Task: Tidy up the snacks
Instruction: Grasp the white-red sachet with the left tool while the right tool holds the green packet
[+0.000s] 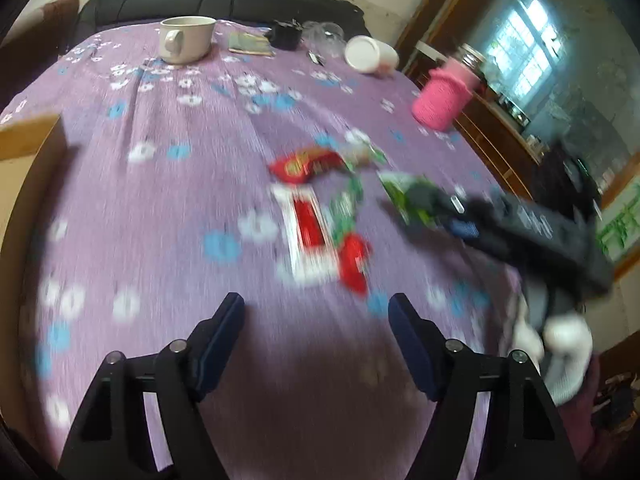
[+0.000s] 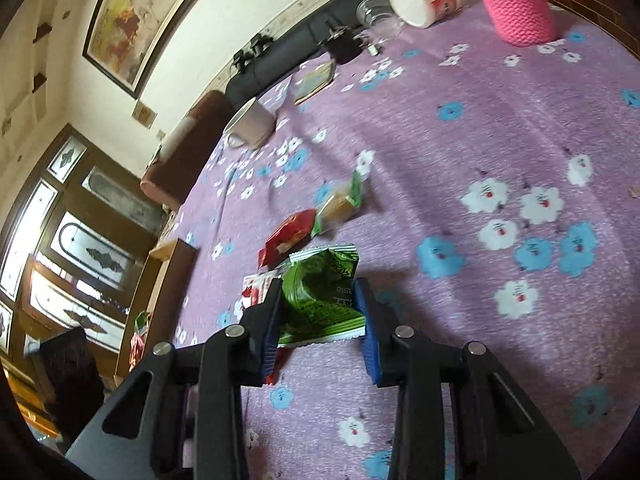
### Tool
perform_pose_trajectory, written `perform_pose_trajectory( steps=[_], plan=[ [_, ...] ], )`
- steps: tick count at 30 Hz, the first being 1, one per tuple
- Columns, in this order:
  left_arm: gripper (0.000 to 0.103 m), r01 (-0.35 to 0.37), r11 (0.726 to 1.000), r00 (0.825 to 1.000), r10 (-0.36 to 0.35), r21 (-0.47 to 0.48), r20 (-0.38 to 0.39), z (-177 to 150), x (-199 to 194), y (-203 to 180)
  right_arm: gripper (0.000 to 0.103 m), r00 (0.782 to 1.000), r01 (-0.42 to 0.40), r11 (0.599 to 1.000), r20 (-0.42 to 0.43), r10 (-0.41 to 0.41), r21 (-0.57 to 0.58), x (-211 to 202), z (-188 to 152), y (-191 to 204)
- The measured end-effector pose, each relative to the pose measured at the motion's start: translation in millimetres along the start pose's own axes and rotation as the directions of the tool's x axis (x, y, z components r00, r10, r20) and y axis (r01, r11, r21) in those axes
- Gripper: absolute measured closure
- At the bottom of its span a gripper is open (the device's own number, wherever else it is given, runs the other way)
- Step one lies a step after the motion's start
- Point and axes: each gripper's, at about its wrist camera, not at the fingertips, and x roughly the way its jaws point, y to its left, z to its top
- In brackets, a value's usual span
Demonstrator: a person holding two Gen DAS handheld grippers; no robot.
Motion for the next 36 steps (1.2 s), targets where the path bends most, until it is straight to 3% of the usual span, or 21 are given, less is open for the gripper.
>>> perform_pose_trajectory(
  steps=[2,5,6,8,10,13,15,16,18,19,20,28,32,36],
  plan=[
    [0.030,0.020,1.000,1.000,-0.020,-0.017,0.017,11,8,2,0.067,1.000,0.012,1.000,0.003,-0.012,-0.010,1,-1,2],
    [0.031,-0.058,0.998,0.998,0.057,0.036,0.029,29,27,-2,0.067,1.000,0.025,0.999,-0.008,-0.026,-0.019,5,-3,6],
    [0.035,-0.093,0.994,0.995,0.092,0.057,0.026,30,31,-3,0.067,1.000,0.028,0.999,-0.010,-0.028,-0.020,5,-3,6],
    [0.056,-0.186,0.972,0.982,0.183,0.143,0.038,33,41,-10,0.067,0.999,0.034,0.999,-0.009,-0.035,-0.023,6,-2,6],
    [0.063,-0.220,0.955,0.975,0.215,0.198,0.050,32,44,-14,0.067,0.999,0.038,0.999,-0.007,-0.038,-0.023,5,-1,3],
    [0.064,-0.216,0.952,0.976,0.209,0.218,0.057,29,45,-17,0.066,0.999,0.043,0.999,-0.008,-0.043,-0.025,6,-1,3],
    [0.055,-0.228,0.941,0.974,0.221,0.249,0.057,29,49,-23,0.066,0.999,0.047,0.998,-0.017,-0.048,-0.031,11,-2,5],
    [0.045,-0.223,0.936,0.975,0.218,0.272,0.049,29,52,-28,0.066,0.999,0.048,0.998,-0.020,-0.049,-0.035,13,-2,6],
    [0.044,-0.240,0.923,0.970,0.238,0.300,0.046,29,56,-34,0.066,0.998,0.056,0.997,-0.023,-0.057,-0.052,14,-4,10],
    [0.053,-0.233,0.926,0.972,0.231,0.296,0.041,29,55,-34,0.066,0.998,0.061,0.996,-0.020,-0.062,-0.058,14,-4,10],
    [0.073,-0.225,0.930,0.974,0.224,0.291,0.038,29,53,-34,0.066,0.998,0.066,0.996,-0.016,-0.067,-0.066,14,-4,11],
    [0.074,-0.131,0.976,0.991,0.127,0.173,0.038,15,17,-14,0.066,0.998,0.065,0.995,0.016,-0.064,-0.078,11,-4,12],
    [0.074,-0.072,0.994,0.993,0.064,0.085,0.095,8,-27,7,0.066,0.998,0.062,0.993,0.033,-0.059,-0.096,8,-6,15],
    [0.074,-0.064,0.998,0.982,0.063,0.003,0.178,4,-82,41,0.066,0.995,0.089,0.988,0.051,-0.083,-0.127,8,-11,22]
  ],
)
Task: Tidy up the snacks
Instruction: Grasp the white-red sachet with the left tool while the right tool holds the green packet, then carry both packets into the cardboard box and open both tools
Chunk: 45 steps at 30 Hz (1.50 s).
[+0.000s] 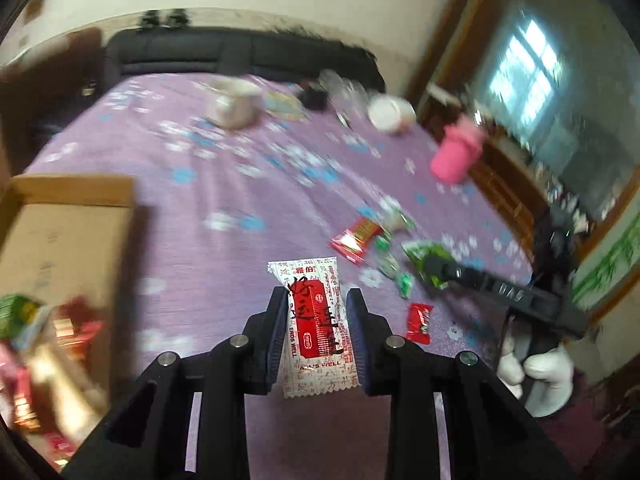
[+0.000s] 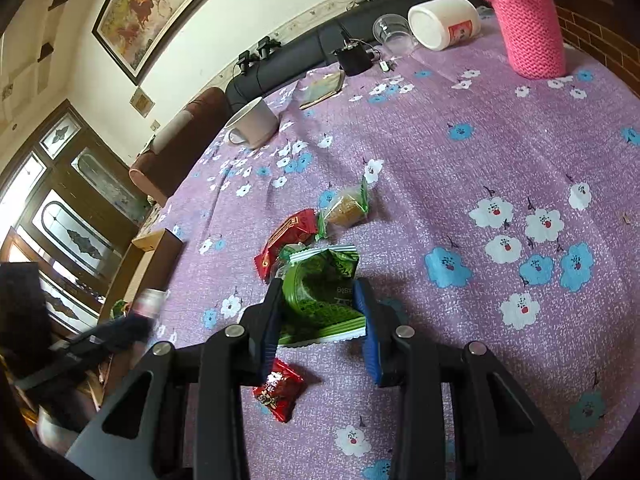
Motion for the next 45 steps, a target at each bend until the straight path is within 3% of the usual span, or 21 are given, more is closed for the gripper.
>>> perform_pose_trajectory(
  steps=[5,10,15,19,25,29,35,40,45],
  plan=[
    [0.074,-0.077,0.993,0.994,0.083,-0.088,0.065,10,-51,63,0.066,1.000,-0.006,0.999,0.008,0.007,-0.052,-11,-4,33],
    [0.073,-0.110,0.972,0.988,0.130,-0.209,0.083,23,-65,130,0.066,0.994,-0.096,0.980,-0.061,0.086,-0.176,-1,-5,110],
    [0.073,-0.126,0.950,0.987,0.148,-0.287,0.055,28,-51,179,0.066,0.976,-0.179,0.946,-0.167,0.137,-0.270,41,-6,191],
    [0.073,-0.133,0.931,0.988,0.153,-0.339,0.033,29,-43,203,0.066,0.964,-0.205,0.920,-0.231,0.131,-0.333,82,-9,244],
    [0.071,-0.132,0.907,0.987,0.157,-0.399,0.030,26,-45,224,0.066,0.942,-0.228,0.904,-0.317,0.110,-0.363,138,-22,288],
    [0.055,-0.081,0.897,0.991,0.120,-0.434,0.065,24,-51,230,0.064,0.944,-0.214,0.911,-0.315,0.099,-0.353,160,-22,297],
    [0.051,-0.026,0.907,0.986,0.092,-0.420,0.139,23,-73,211,0.061,0.954,-0.215,0.918,-0.274,0.124,-0.334,144,-11,291],
    [0.034,0.059,0.934,0.980,0.013,-0.351,0.199,22,-89,165,0.056,0.967,-0.206,0.943,-0.201,0.155,-0.262,95,7,248],
    [0.029,0.168,0.941,0.973,-0.110,-0.294,0.203,11,-84,115,0.055,0.992,-0.098,0.979,-0.100,0.081,-0.180,33,22,165]
  ],
)
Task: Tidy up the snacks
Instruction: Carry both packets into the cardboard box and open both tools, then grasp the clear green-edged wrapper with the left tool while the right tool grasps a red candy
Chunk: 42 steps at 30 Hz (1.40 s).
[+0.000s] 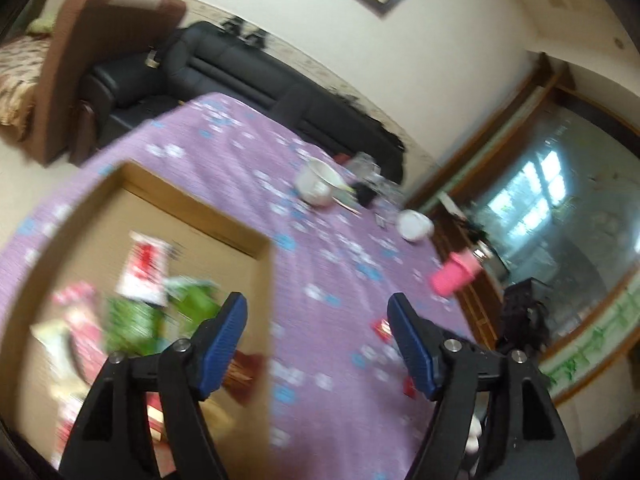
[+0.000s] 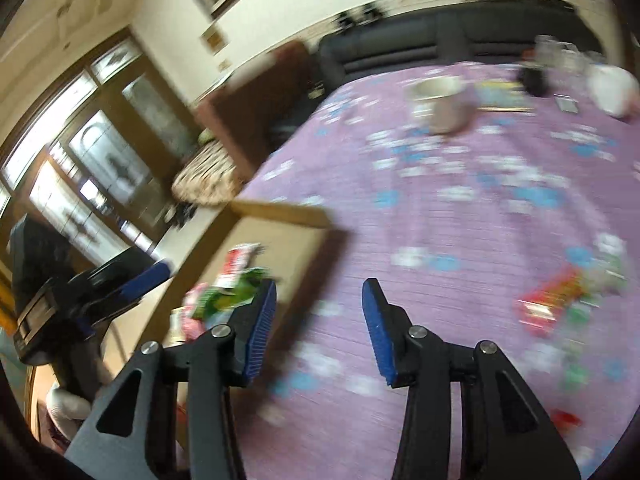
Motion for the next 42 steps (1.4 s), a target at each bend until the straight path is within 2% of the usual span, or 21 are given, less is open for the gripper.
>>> perform_pose_trajectory(
  steps=[3,5,7,9,16,19,21,22,27,30,36,39,41,42],
  plan=[
    [0.028,0.034,0.999,0.998,-0.033,0.016,-0.048,-17,16,-18,0.051,0.994,0.105,0.992,0.022,-0.106,0.069,-39,-13,-55],
    [0.028,0.047,0.999,0.995,-0.045,0.027,-0.093,-28,32,-30,0.051,0.984,0.175,0.978,0.002,-0.176,0.117,-57,-28,-91],
    [0.028,0.042,0.999,0.991,-0.038,0.034,-0.125,-34,45,-37,0.051,0.979,0.204,0.966,-0.025,-0.203,0.160,-66,-42,-115],
    [0.028,0.029,0.999,0.987,-0.022,0.041,-0.161,-40,60,-47,0.051,0.979,0.202,0.959,-0.045,-0.197,0.199,-71,-58,-130],
    [0.028,-0.011,0.990,0.978,0.039,0.138,-0.205,-57,88,-86,0.051,0.987,0.149,0.977,-0.084,-0.137,0.156,-47,-78,-117],
    [0.028,-0.010,0.986,0.973,0.048,0.168,-0.224,-62,99,-101,0.051,0.978,0.199,0.979,-0.072,-0.195,0.048,-37,-82,-98],
    [0.028,-0.007,0.981,0.969,0.054,0.192,-0.239,-65,111,-111,0.068,0.967,0.242,0.970,-0.073,-0.242,-0.015,-33,-84,-91],
    [0.028,-0.008,0.980,0.967,0.058,0.200,-0.247,-66,118,-115,0.084,0.962,0.257,0.965,-0.078,-0.260,-0.044,-32,-86,-89],
    [0.030,0.016,0.968,0.956,0.059,0.251,-0.286,-75,146,-133,0.087,0.967,0.251,0.967,-0.043,-0.250,0.038,-48,-84,-120],
    [0.030,0.031,0.957,0.949,0.062,0.287,-0.308,-80,172,-146,0.087,0.978,0.209,0.968,-0.006,-0.210,0.138,-59,-84,-149],
    [0.039,0.005,0.914,0.944,0.129,0.405,-0.303,-86,217,-167,0.087,0.974,0.219,0.962,0.022,-0.226,0.165,-64,-81,-154],
    [0.053,0.007,0.904,0.930,0.151,0.428,-0.334,-89,238,-169,0.087,0.972,0.221,0.957,0.041,-0.233,0.189,-70,-80,-159],
    [0.069,0.009,0.900,0.921,0.162,0.435,-0.353,-93,247,-168,0.087,0.972,0.217,0.952,0.048,-0.232,0.217,-73,-80,-165],
    [0.072,0.002,0.897,0.918,0.174,0.442,-0.357,-95,251,-167,0.087,0.973,0.213,0.950,0.044,-0.229,0.230,-73,-80,-168]
  ],
)
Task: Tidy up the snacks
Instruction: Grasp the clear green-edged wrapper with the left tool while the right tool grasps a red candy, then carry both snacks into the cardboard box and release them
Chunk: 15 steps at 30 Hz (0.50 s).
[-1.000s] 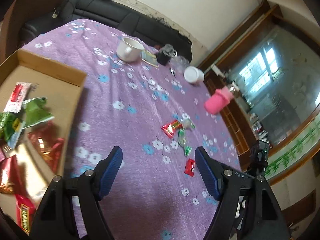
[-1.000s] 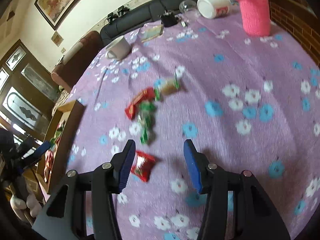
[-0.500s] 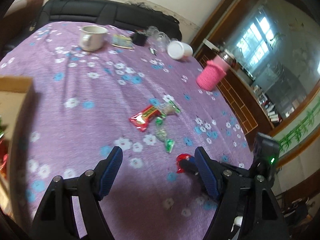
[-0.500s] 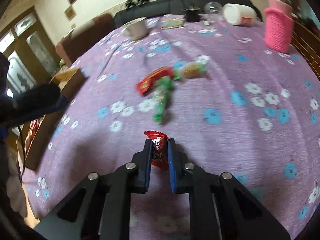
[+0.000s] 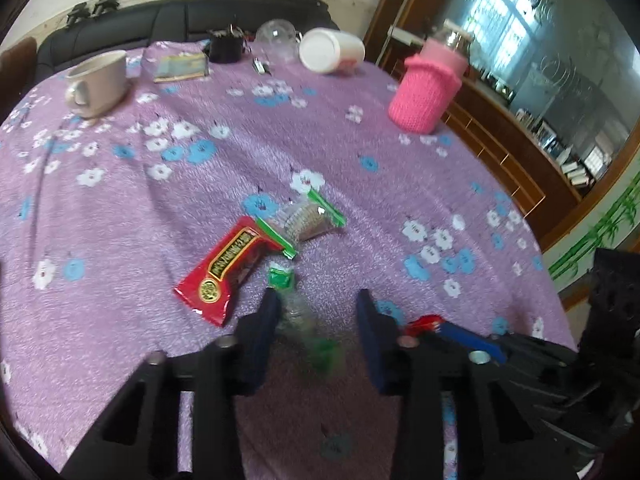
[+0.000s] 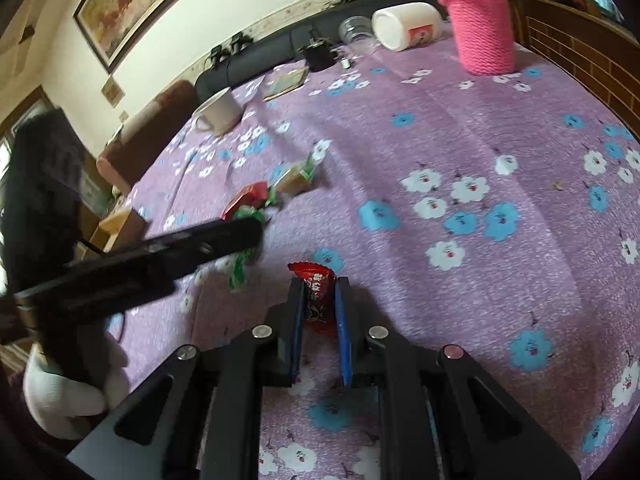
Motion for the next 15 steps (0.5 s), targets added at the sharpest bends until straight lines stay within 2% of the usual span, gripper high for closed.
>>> perform_pose_trajectory(
  steps=[2,3,10,15],
  plan=[
    [0.082,-0.021,1.000,1.000,0.021,0.004,-0.015,-1,6,1,0.087,1.000,-0.010,1.000,-0.019,0.011,0.022,3,0,-5],
    [0.084,-0.025,1.000,1.000,0.025,0.005,-0.004,-3,5,2,0.087,1.000,-0.014,1.000,-0.017,0.014,0.025,2,-1,-6],
    [0.085,0.020,0.998,0.999,-0.018,-0.062,0.028,-13,-14,17,0.087,1.000,-0.018,1.000,-0.011,0.018,0.009,4,0,-4],
    [0.085,0.095,0.982,0.992,-0.079,-0.164,0.103,-32,-56,37,0.087,1.000,-0.029,1.000,0.000,0.029,0.011,4,1,-4]
  ],
)
